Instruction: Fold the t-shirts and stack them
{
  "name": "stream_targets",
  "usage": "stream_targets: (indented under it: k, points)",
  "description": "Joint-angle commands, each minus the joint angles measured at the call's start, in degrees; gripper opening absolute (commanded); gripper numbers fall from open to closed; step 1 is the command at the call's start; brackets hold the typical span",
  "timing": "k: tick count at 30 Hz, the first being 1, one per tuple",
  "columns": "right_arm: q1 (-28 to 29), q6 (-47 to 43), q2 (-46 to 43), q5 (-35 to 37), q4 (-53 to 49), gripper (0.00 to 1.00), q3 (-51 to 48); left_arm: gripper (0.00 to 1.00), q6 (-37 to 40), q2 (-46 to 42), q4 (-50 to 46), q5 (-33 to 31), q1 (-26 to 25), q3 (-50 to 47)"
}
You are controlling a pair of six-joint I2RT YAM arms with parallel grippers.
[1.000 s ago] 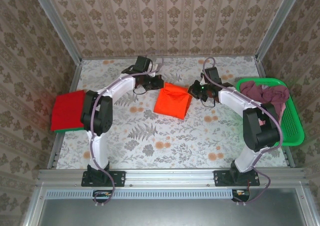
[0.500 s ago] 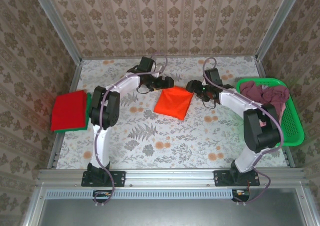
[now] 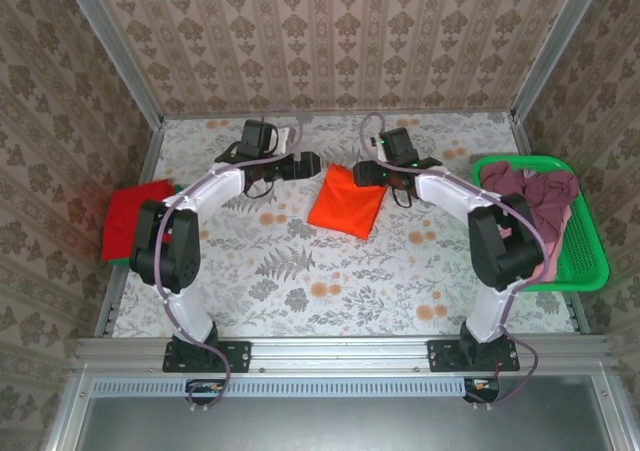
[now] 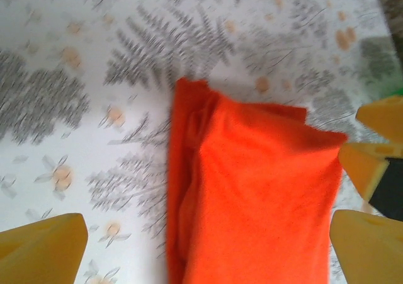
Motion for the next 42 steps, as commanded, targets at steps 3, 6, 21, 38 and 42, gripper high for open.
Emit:
stream_targets:
  k: [3,6,21,38,42]
  points:
    - [0.45,-1.20,9.10,8.67,-7.76,0.76,7.87,1.00,0.64,-1.97,0.86,-2.39,-0.26,-5.15]
    - [-1.56,3.15,11.97,7.73,-9.21,0.68,9.96,1.00,0.61,-2.50,1.01,-2.65,-0.25,-6.06]
    - [-2.60,2.01,7.48,5.18,-11.57,0.64,11.09,1.00,3.21,0.36,0.73,-1.16,-2.07,-1.32]
    - [-6.89,30.52,-1.07,-5.21,8.46,0.71,-12.98,0.78,9.58,26.60,-14.51,3.72,-7.48,32.02]
    - [-7.74,30.45,0.76,-5.31,8.80,0.59,-12.77,0.71,7.81,33.15,-17.14,0.58,-7.58,41.18]
